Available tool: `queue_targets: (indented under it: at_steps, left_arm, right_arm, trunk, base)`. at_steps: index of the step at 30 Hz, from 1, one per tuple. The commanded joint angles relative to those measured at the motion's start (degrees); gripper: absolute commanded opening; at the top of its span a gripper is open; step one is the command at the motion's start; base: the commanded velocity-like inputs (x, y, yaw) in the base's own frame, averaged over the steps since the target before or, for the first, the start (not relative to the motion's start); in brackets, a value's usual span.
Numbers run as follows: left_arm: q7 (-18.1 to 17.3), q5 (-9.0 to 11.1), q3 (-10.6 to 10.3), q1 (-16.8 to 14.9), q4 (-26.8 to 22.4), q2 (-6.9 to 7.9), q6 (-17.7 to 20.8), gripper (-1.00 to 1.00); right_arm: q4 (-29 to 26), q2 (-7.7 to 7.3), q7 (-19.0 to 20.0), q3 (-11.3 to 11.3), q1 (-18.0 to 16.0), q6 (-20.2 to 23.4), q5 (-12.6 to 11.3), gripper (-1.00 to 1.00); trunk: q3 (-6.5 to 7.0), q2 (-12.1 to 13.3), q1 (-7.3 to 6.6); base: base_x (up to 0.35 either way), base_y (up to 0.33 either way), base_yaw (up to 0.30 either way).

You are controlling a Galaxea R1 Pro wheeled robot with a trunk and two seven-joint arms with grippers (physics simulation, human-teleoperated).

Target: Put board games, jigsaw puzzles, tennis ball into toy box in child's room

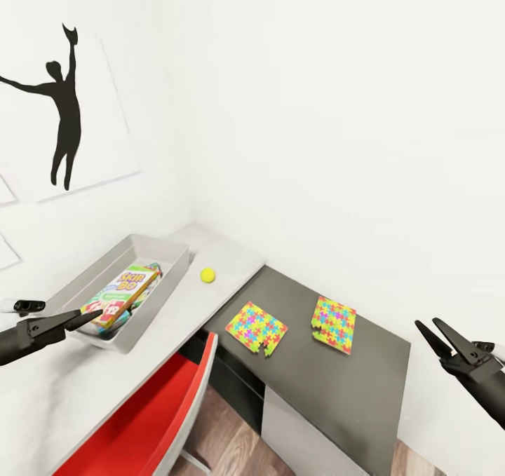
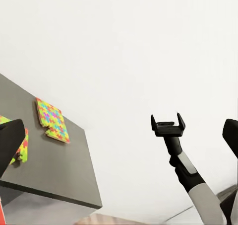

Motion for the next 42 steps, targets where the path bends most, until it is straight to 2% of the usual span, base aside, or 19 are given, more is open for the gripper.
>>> queue_targets:
  at_steps: [1,29,34,42]
  left_arm:
    - [-0.2,0.0,0.1,0.1,0.0,0.01,0.6,1.0]
    - [-0.2,0.0,0.2,0.3,0.0,0.41,0.6,1.0]
    - [-0.2,0.0,0.2,0.3,0.0,0.39,-1.1,1.0]
    - [-0.2,0.0,0.2,0.3,0.0,0.39,-1.9,1.0]
  right_arm:
    - [0.0,-0.04,0.0,0.0,-0.1,0.3,-0.1,1.0]
    - [0.0,0.13,-0.1,0.0,-0.1,0.2,-0.1,1.0]
    - [0.0,0.09,0.0,0.0,-0.1,0.2,-0.1,1.0]
    - [0.1,0.2,-0.1,-0.1,-0.1,0.2,-0.1,1.0]
  trunk:
    - [-0.04,-0.1,0.03]
    - [1.86,-0.1,0.03]
    - [2.17,-0.1,0.03]
    - [2.25,-0.1,0.03]
  base:
    - [-0.02,-0.007,-0.219]
    - [-0.001,0.0,-0.219]
    - [-0.043,-0.007,-0.213]
    - [-0.121,-0.087,-0.042]
